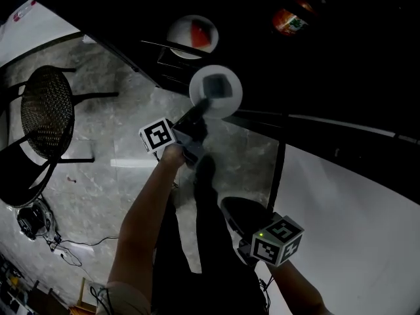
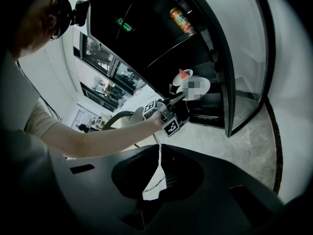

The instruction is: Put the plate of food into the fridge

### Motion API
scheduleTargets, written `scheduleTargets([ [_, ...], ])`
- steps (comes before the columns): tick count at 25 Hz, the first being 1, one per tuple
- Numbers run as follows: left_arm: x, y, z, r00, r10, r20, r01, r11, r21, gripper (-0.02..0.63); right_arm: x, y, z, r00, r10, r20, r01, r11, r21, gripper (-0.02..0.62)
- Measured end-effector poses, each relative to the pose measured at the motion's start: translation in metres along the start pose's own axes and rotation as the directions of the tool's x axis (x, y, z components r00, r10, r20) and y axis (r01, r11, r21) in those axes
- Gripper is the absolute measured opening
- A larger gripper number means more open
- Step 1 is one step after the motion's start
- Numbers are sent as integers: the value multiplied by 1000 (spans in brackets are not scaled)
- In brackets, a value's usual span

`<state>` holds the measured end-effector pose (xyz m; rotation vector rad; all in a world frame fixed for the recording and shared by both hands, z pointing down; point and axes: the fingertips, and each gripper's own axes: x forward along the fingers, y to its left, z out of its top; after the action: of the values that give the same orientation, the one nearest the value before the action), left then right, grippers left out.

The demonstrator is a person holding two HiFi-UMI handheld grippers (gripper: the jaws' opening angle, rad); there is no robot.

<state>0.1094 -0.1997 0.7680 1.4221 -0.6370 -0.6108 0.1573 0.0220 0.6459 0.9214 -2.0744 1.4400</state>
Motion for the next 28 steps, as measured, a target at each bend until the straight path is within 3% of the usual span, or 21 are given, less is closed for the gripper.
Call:
scheduleTargets([
  [15,19,18,7,999,28,45,-27,999,-20,40,-2,-7,-2,1000,3,-5,-3,1000,5,28],
  [28,40,27,11,995,91,33,-91,996,1,41,-4,-10,-3,1000,0,3,0,1000,13,28],
])
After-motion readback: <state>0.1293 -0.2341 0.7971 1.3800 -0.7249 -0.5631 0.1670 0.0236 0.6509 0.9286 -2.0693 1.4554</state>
